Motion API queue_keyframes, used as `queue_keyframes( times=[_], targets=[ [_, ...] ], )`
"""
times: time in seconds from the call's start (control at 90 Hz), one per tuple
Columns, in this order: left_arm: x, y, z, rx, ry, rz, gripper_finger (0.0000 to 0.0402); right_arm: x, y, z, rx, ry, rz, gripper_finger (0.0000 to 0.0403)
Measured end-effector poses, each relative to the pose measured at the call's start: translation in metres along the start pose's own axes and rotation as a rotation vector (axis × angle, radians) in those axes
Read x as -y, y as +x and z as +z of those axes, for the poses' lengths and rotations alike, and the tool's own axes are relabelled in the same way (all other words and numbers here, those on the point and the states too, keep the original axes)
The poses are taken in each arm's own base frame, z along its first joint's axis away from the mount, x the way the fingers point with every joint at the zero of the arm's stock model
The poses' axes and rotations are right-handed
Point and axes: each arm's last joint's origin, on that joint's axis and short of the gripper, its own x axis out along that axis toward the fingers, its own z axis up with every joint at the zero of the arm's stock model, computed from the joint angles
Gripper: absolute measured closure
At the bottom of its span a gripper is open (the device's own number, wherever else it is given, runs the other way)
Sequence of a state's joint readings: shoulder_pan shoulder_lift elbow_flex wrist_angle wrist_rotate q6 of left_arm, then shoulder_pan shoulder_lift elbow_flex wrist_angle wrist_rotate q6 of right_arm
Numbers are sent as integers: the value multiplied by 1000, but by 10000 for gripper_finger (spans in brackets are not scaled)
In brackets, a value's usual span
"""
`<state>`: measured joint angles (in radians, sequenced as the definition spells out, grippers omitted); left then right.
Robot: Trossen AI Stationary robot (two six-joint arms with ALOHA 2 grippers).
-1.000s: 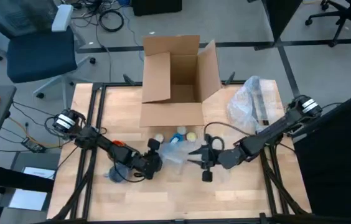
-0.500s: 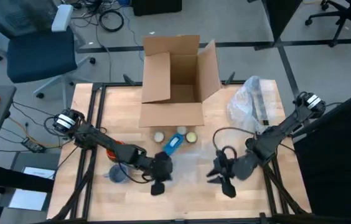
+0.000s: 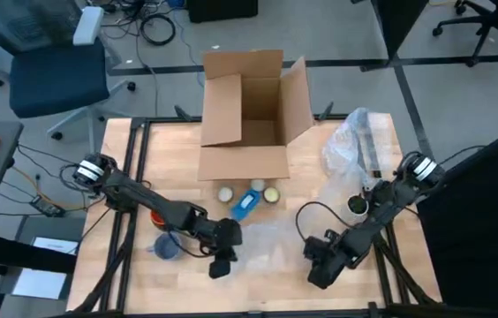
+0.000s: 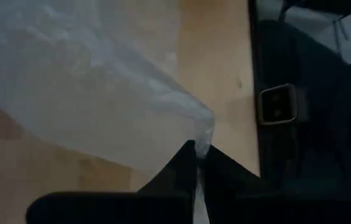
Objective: Wrap mug
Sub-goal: Wrap the black mug with the bubble wrap
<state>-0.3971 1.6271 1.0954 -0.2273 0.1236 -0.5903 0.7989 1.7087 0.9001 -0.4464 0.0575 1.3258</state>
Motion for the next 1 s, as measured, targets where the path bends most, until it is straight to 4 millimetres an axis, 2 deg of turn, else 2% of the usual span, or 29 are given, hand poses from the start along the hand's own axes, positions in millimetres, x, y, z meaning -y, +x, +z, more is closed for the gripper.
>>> queue_keyframes(
  times=[0.111, 0.2, 0.3, 0.478, 0.678, 0.778, 0.922, 1.0],
  targets=[
    [1, -18, 3, 21, 23, 22, 402, -10, -6, -10, -49, 19, 69, 319],
    [0, -26, 2, 6, 22, 34, 400, -19, -21, -15, -29, 5, 107, 330],
    [-4, -28, -2, -46, 2, 66, 390, -26, -36, -13, 55, -1, 142, 342],
    [-10, -29, -9, -95, 45, 170, 347, -25, -44, -6, 172, -31, 125, 364],
    [-13, -29, -9, -90, 69, 221, 274, -16, -33, 9, 225, -65, 13, 387],
    [-16, -39, -11, -173, 105, 279, 241, -12, -25, 15, 227, -103, -44, 397],
    [-11, -62, -2, -190, 190, 532, 228, -9, -20, 22, 225, -113, -75, 402],
    [2, -61, -3, -145, 296, 533, 229, -8, -20, 24, 230, -106, -76, 402]
  ],
)
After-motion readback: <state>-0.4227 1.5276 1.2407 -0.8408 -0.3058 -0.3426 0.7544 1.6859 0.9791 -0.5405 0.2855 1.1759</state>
